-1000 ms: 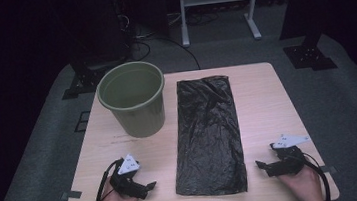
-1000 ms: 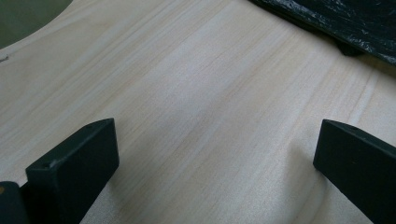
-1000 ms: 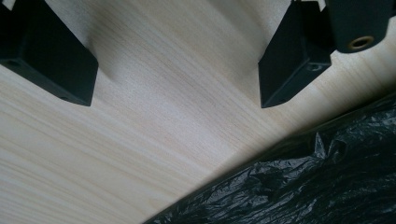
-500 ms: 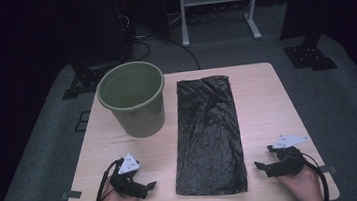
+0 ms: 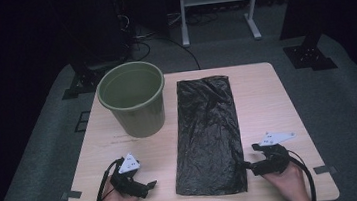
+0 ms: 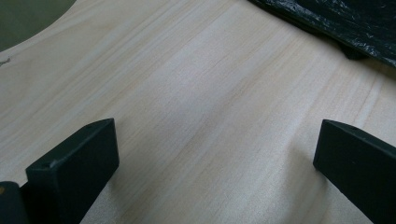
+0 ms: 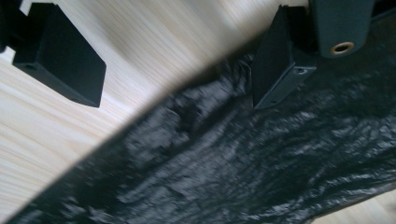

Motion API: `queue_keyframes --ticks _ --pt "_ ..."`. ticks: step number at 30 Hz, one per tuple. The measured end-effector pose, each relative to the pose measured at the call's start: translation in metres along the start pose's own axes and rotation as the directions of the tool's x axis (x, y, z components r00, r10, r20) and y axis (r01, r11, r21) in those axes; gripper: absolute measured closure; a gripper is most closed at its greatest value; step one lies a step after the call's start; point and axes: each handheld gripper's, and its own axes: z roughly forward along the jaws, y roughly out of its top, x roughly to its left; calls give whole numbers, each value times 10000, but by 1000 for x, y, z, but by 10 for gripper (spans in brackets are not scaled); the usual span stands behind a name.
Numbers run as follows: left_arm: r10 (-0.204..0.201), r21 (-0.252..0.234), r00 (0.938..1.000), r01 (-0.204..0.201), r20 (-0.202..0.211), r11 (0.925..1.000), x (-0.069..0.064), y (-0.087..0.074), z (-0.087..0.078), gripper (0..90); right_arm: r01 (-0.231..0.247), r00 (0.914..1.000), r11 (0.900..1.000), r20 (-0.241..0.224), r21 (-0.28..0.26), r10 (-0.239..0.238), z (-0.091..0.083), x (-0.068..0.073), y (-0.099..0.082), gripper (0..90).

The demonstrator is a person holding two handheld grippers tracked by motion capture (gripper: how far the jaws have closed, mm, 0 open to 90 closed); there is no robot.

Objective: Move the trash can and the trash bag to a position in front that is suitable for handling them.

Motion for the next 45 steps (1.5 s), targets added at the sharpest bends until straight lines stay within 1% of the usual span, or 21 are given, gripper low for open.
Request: queue_keyframes --ticks 6,7,9,11,12,13,14,15,16,17,20,21,22,24,25,26,33,35,39,40,45 --pt "-2 0 10000 2 0 10000 0 0 0 0 186 9997 9994 -172 302 -180 14 9 7 178" --pt "-2 1 10000 2 -2 10000 0 0 0 0 161 9996 9993 -228 331 -153 18 10 8 231" --pt "-1 -1 10000 1 0 10000 0 0 0 0 179 9996 9991 -212 375 -172 19 11 8 233" --pt "1 5 10000 -1 -4 10000 0 0 0 0 302 9995 9982 -134 514 -296 23 13 9 263" --pt "1 1 10000 -1 -1 10000 0 0 0 0 452 9989 9974 49 567 -456 24 15 9 279" --pt "1 1 10000 -1 -1 10000 0 0 0 0 452 9989 9974 49 567 -456 24 15 9 279" --pt "0 3 10000 0 -3 10000 0 0 0 0 586 9979 9966 248 571 -601 24 16 8 347" --pt "0 4 10000 0 -2 10000 0 0 0 0 586 9979 9966 248 571 -601 24 16 8 347" --pt "0 0 10000 0 -1 10000 0 0 0 0 823 9951 9951 502 547 -851 22 17 7 432" --pt "1 3 10000 -1 -4 10000 0 0 0 0 909 9942 9945 529 512 -935 22 17 6 470" --pt "1 1 10000 -1 -2 10000 0 0 0 0 902 9946 9949 472 442 -923 20 17 6 632" --pt "1 1 10000 -1 -2 10000 0 0 0 0 902 9946 9949 472 442 -923 20 17 6 632" --pt "2 5 10000 -2 -3 10000 0 0 0 0 920 9947 9949 417 418 -938 20 16 5 676" --pt "2 2 10000 -2 -1 10000 0 0 0 0 1005 9945 9942 250 388 -1016 18 14 4 846" --pt "2 2 10000 -2 -1 10000 0 0 0 0 1005 9945 9942 250 388 -1016 18 14 4 846" --pt "3 7 10000 -3 -5 10000 0 0 0 0 891 9960 9954 44 344 -893 18 12 3 896" --pt "0 12 10000 0 -5 10000 0 0 0 0 777 9968 9964 172 335 -783 16 9 2 898" --pt "1 6 10000 -1 -4 10000 0 0 0 0 623 9977 9975 264 318 -632 13 6 2 898" --pt "3 12 10000 -3 -4 10000 0 0 0 0 537 9981 9981 298 289 -546 8 1 1 897" --pt "1 5 10000 -1 -4 10000 0 0 0 0 467 9983 9986 349 247 -476 4 -3 1 898" --pt "1 9 10000 -1 -5 10000 0 0 0 0 455 9977 9988 490 183 -463 -2 -9 -1 898"
